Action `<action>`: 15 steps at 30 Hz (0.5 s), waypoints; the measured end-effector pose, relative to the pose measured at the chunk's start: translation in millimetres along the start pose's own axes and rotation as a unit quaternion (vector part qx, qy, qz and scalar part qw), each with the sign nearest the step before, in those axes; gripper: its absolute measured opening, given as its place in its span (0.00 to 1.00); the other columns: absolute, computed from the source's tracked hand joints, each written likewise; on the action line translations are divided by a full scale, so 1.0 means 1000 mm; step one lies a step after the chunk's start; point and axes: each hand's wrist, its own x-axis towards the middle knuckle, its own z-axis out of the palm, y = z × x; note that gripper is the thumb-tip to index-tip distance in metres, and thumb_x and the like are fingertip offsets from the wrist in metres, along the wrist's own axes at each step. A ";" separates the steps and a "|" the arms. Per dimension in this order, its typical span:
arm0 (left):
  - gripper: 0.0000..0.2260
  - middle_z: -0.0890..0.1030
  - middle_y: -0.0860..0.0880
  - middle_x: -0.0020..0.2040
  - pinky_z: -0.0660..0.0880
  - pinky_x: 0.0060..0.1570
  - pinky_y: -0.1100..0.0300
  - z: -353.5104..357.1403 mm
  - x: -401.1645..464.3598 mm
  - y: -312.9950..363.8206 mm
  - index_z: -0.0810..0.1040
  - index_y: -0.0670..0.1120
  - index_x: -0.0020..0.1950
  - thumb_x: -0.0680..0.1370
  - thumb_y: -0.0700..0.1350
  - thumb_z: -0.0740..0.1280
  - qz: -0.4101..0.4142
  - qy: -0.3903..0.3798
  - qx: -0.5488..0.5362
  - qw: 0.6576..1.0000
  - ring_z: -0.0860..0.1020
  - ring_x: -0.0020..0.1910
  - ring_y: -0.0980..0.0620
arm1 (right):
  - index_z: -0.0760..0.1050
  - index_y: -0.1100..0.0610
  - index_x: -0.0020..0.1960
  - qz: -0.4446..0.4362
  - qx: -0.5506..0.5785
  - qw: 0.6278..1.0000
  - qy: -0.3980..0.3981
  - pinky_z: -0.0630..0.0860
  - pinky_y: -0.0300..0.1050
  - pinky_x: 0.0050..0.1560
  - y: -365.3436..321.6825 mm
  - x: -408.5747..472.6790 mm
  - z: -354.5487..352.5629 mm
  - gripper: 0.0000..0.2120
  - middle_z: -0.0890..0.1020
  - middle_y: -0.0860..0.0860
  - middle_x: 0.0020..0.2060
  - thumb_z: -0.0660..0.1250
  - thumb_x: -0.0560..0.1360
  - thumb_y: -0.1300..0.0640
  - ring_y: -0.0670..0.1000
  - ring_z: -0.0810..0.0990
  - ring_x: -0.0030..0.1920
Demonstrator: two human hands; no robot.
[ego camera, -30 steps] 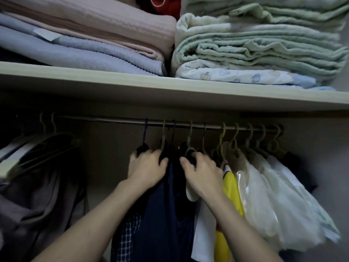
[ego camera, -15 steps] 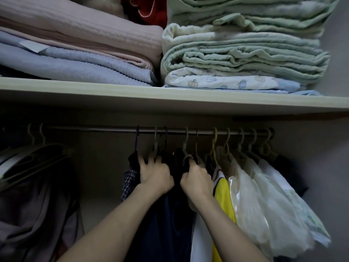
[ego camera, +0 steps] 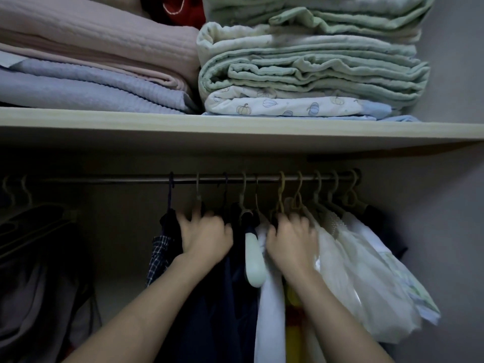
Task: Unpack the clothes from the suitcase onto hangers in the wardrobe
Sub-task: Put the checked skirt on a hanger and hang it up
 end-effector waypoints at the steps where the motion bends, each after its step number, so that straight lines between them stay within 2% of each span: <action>1: 0.17 0.76 0.47 0.61 0.51 0.68 0.40 -0.002 0.000 -0.003 0.77 0.46 0.55 0.80 0.51 0.52 0.000 0.006 -0.003 1.000 0.59 0.71 0.45 | 0.71 0.53 0.63 -0.003 -0.043 0.999 -0.018 0.63 0.49 0.59 0.009 0.002 0.003 0.17 0.74 0.54 0.61 0.55 0.78 0.51 0.56 0.68 0.62; 3: 0.16 0.75 0.47 0.61 0.52 0.67 0.41 -0.004 -0.003 -0.006 0.77 0.47 0.56 0.80 0.50 0.52 0.004 0.010 -0.003 1.000 0.61 0.70 0.45 | 0.72 0.53 0.63 -0.008 -0.069 0.996 -0.054 0.63 0.49 0.59 0.019 0.000 0.009 0.18 0.73 0.55 0.62 0.54 0.78 0.48 0.57 0.68 0.62; 7: 0.14 0.75 0.50 0.60 0.49 0.68 0.39 -0.006 -0.012 -0.003 0.76 0.48 0.55 0.79 0.49 0.53 0.016 0.023 -0.013 1.000 0.61 0.69 0.46 | 0.78 0.56 0.57 -0.046 -0.068 0.996 -0.039 0.63 0.51 0.57 0.005 -0.007 0.020 0.29 0.75 0.54 0.60 0.46 0.76 0.40 0.56 0.69 0.61; 10: 0.14 0.75 0.51 0.61 0.45 0.69 0.38 -0.007 -0.021 -0.001 0.76 0.49 0.56 0.79 0.49 0.53 0.026 0.030 -0.012 0.999 0.61 0.69 0.47 | 0.77 0.57 0.58 -0.039 -0.112 0.990 -0.076 0.59 0.52 0.62 -0.003 -0.004 0.024 0.25 0.74 0.52 0.61 0.52 0.77 0.40 0.54 0.65 0.64; 15: 0.14 0.74 0.52 0.62 0.41 0.69 0.37 -0.010 -0.032 -0.006 0.76 0.49 0.56 0.79 0.49 0.53 0.022 0.036 -0.003 0.999 0.58 0.70 0.47 | 0.75 0.51 0.61 -0.032 -0.144 0.984 -0.100 0.56 0.50 0.66 0.006 0.002 0.021 0.21 0.73 0.50 0.63 0.53 0.77 0.43 0.52 0.65 0.65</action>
